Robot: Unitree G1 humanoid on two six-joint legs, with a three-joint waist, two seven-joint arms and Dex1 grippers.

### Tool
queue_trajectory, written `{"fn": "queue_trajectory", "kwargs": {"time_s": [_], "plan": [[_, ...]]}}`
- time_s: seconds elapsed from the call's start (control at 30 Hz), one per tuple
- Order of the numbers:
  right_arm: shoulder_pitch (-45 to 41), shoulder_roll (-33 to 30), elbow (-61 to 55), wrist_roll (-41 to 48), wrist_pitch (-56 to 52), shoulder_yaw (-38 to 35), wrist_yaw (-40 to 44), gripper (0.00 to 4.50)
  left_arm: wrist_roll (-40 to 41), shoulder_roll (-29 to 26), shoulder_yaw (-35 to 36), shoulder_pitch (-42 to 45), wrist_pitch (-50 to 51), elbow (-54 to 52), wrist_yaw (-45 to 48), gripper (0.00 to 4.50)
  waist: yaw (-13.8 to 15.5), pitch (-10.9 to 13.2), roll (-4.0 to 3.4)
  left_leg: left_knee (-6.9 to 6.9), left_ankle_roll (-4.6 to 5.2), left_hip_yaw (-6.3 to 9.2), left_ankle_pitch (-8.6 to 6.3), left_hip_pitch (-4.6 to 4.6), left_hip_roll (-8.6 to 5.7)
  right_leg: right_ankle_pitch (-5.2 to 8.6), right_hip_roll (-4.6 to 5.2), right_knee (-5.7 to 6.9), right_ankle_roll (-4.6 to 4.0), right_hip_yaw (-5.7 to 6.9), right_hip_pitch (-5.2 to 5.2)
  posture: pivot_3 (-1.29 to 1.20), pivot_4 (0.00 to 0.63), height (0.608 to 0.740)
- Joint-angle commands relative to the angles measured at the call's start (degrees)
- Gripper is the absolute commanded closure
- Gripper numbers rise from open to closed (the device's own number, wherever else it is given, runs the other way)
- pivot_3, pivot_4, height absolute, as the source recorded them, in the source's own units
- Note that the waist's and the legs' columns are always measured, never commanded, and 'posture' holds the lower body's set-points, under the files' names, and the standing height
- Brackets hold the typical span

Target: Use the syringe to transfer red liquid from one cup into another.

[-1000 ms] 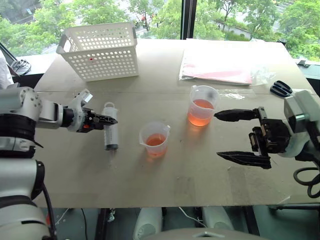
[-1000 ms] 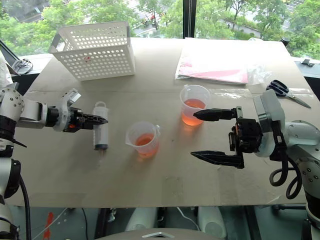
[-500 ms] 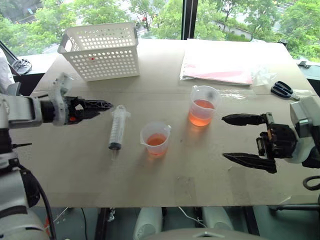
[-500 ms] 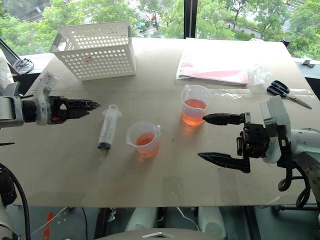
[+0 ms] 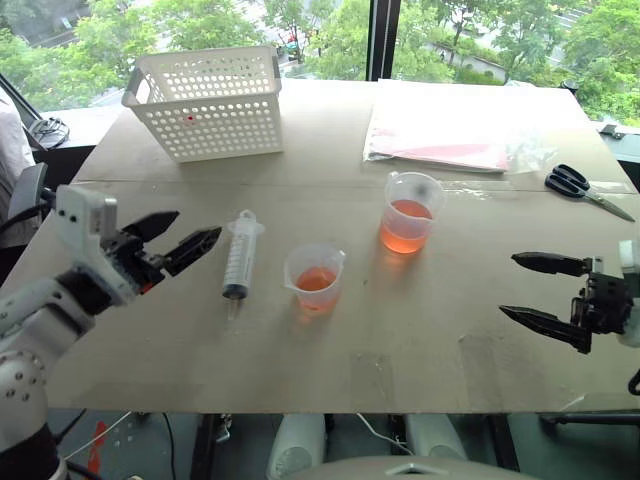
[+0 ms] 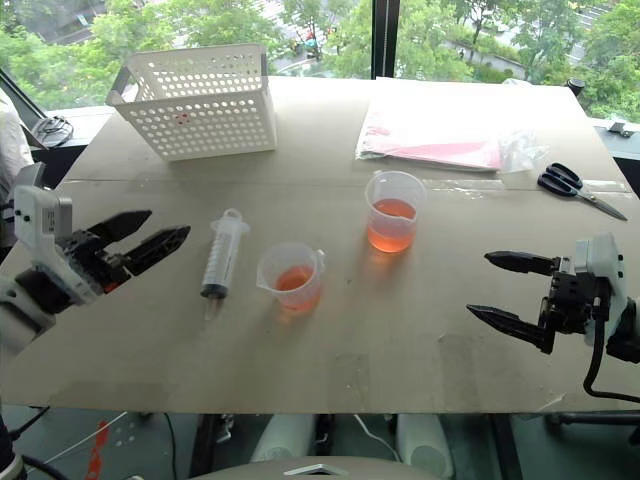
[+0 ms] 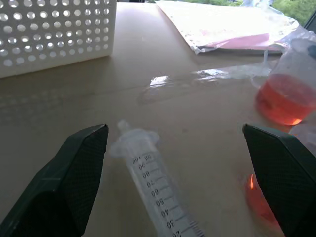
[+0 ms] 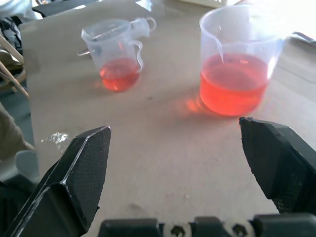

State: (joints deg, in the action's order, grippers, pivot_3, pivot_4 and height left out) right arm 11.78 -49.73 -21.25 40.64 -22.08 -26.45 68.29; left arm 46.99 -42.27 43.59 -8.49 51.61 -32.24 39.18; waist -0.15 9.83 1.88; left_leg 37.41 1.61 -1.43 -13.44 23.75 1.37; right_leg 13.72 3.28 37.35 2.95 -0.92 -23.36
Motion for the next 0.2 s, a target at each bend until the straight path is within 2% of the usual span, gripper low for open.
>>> {"fn": "queue_trajectory", "kwargs": {"time_s": [0.03, 0.2], "plan": [[2.5, -0.3, 2.2, -2.3, 3.8, -2.7, 2.6, 0.00, -0.1, 0.3, 4.8, -6.8, -4.5, -3.9, 4.7, 0.06, 0.1, -0.1, -0.02, 0.01, 0.00, 0.00, 0.00, -0.02, 0.01, 0.02, -0.01, -0.01, -0.03, -0.01, 0.01, 0.00, 0.150, 0.740], [4.6, 0.8, 4.9, -4.9, 6.5, -2.4, 2.2, 0.00, -3.2, 2.2, 4.3, -16.6, -10.8, -2.2, 9.5, 0.06, 0.5, -0.2, -0.19, 0.09, 0.01, -0.04, 0.01, -0.13, 0.01, 0.05, -0.01, -0.11, -0.06, -0.04, 0.10, 0.00, 0.150, 0.740]]}}
